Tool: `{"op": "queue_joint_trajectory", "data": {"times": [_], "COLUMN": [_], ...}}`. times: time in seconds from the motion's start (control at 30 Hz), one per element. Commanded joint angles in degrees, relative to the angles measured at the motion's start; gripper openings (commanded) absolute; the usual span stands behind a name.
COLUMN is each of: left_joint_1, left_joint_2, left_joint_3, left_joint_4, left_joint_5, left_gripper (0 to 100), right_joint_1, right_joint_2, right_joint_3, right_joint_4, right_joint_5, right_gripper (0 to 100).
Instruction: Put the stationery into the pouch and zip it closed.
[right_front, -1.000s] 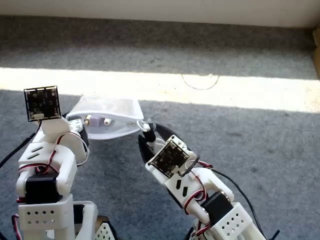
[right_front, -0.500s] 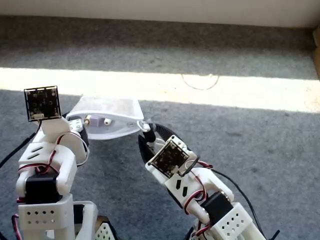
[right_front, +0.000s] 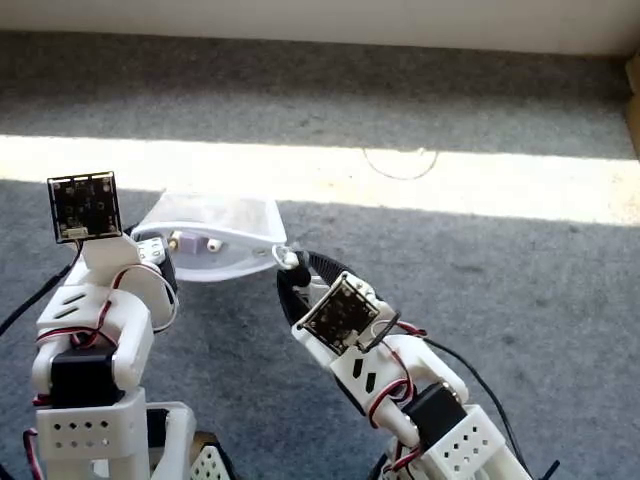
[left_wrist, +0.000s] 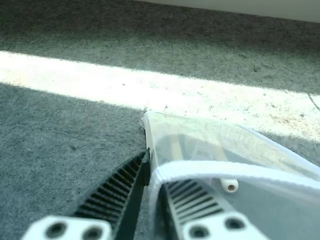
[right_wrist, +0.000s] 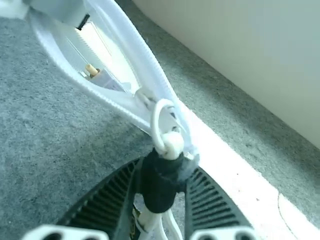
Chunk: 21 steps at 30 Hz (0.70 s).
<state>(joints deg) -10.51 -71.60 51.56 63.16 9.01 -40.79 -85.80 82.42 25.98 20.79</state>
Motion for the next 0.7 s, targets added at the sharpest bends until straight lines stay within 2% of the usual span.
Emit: {"op": "queue_joint_trajectory", "data": {"times": [0.0,0.27,0.5,0.67], "left_joint_1": [-0.75,-0.75,-0.75,-0.75], "left_joint_2": [-1.01,-1.01,-1.01,-1.01], "left_joint_3": [-0.84,-0.84,-0.04,0.13], "left_joint_4": [-1.67,-1.67,-1.93,-1.93], "left_joint_5": [-0.44,-0.44,-0.53,-0.18], "left_gripper": [1,1,1,14], "right_joint_1": [0.75,3.82,3.47,-1.19], "right_joint_2": [-0.66,-0.66,-0.75,-0.75], "right_joint_3": [-0.40,-0.40,-5.67,-10.07], "right_joint_4": [-1.63,-1.10,10.15,20.26], "right_joint_5": [-0.44,-0.18,0.79,9.05], "right_gripper": [0.5,0.5,0.5,0.5]}}
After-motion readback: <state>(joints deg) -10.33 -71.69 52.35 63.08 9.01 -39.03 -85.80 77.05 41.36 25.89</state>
